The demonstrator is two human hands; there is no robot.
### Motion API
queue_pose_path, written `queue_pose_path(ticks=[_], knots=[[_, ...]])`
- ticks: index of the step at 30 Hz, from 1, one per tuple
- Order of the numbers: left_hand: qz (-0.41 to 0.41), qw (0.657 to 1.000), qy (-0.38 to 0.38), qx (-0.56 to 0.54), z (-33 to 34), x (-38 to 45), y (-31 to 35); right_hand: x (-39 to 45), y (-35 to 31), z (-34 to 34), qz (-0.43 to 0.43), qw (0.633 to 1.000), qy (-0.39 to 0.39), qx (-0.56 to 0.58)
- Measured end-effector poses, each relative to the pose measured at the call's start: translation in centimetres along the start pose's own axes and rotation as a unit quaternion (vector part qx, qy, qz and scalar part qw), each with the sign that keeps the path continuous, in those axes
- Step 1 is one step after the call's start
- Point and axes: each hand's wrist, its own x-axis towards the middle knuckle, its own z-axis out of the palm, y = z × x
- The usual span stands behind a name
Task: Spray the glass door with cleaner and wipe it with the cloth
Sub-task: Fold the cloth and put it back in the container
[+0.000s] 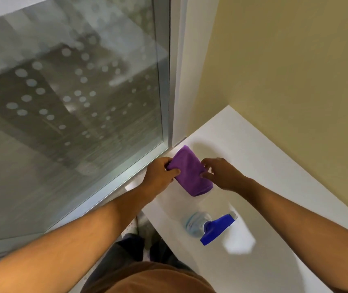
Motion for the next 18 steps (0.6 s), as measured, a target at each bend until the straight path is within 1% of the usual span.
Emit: queue_pose_path(ticks=[4,7,10,13,15,18], knots=[[-0.002,0.999,-0.020,0.038,0.5,0.5,-0.4,0.1,0.9,1.0,0.010,0.999,0.034,-0.036],[0.011,0.996,-0.033,0.085,0.7,1.0,-0.4,0.1,1.1,1.4,0.026,0.998,0.038,-0.038],[0.043,0.987,-0.030,0.151,0.7,1.6,-0.4,0.0,1.0,1.7,0.032,0.998,0.045,-0.027],[0.092,0.972,-0.015,0.217,0.5,2.1,-0.5,-0.3,1.0,1.9,0.031,0.997,0.067,-0.002],[0.116,0.962,-0.014,0.246,0.3,2.4,-0.7,-0.8,1.2,2.0,0.029,0.995,0.091,0.021],[0.127,0.953,-0.033,0.272,0.0,2.8,-1.0,-2.1,1.8,2.4,0.027,0.990,0.127,0.045]])
